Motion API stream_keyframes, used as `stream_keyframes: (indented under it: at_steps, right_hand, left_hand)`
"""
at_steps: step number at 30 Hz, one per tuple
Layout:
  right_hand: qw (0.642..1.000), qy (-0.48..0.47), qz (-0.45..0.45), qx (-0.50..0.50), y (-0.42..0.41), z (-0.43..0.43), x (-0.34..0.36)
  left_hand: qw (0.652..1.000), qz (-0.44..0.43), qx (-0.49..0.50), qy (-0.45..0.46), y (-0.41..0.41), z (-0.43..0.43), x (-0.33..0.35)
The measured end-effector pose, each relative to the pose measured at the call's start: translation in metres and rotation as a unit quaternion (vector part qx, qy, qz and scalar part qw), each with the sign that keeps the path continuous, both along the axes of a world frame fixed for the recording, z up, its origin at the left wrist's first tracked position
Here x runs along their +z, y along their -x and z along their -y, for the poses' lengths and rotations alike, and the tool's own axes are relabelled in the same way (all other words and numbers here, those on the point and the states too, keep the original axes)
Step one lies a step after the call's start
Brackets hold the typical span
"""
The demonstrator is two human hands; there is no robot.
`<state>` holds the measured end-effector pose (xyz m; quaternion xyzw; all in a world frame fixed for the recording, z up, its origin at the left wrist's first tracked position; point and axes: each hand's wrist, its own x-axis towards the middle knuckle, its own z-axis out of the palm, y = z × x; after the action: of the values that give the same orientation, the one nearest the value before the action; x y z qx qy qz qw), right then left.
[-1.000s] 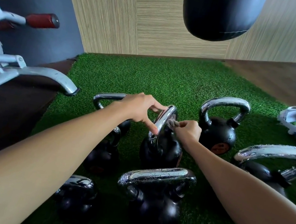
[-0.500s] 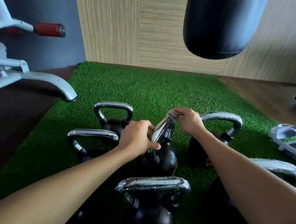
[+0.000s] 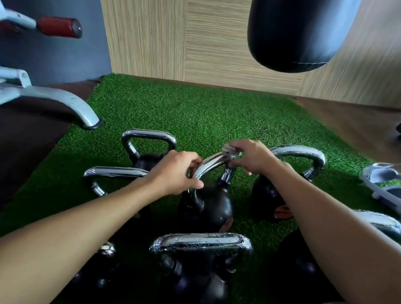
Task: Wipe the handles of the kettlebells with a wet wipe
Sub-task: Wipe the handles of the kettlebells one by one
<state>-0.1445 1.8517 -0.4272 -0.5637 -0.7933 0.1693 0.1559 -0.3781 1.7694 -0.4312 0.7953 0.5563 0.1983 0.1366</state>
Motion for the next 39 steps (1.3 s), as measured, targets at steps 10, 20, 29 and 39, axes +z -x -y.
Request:
stream_keyframes:
  at_steps: [10,20,29,39]
  right_hand:
    - [0.992,-0.066,0.061,-0.089,-0.004,0.035,-0.004]
    - [0.992,-0.057,0.066,-0.094,0.001,0.053,0.001]
    - [0.990,-0.073,0.099,-0.065,0.032,0.150,0.044]
    - [0.991,-0.057,0.086,-0.088,0.074,0.245,0.034]
  left_hand:
    - [0.992,-0.123,-0.013,0.001,0.018,-0.038,0.020]
    - [0.962,-0.274,0.002,0.001,0.007,-0.030,0.028]
    - [0.950,-0.213,-0.142,0.179,0.039,0.057,0.050]
    - [0.961,-0.054,-0.219,0.159,0.061,0.077,0.009]
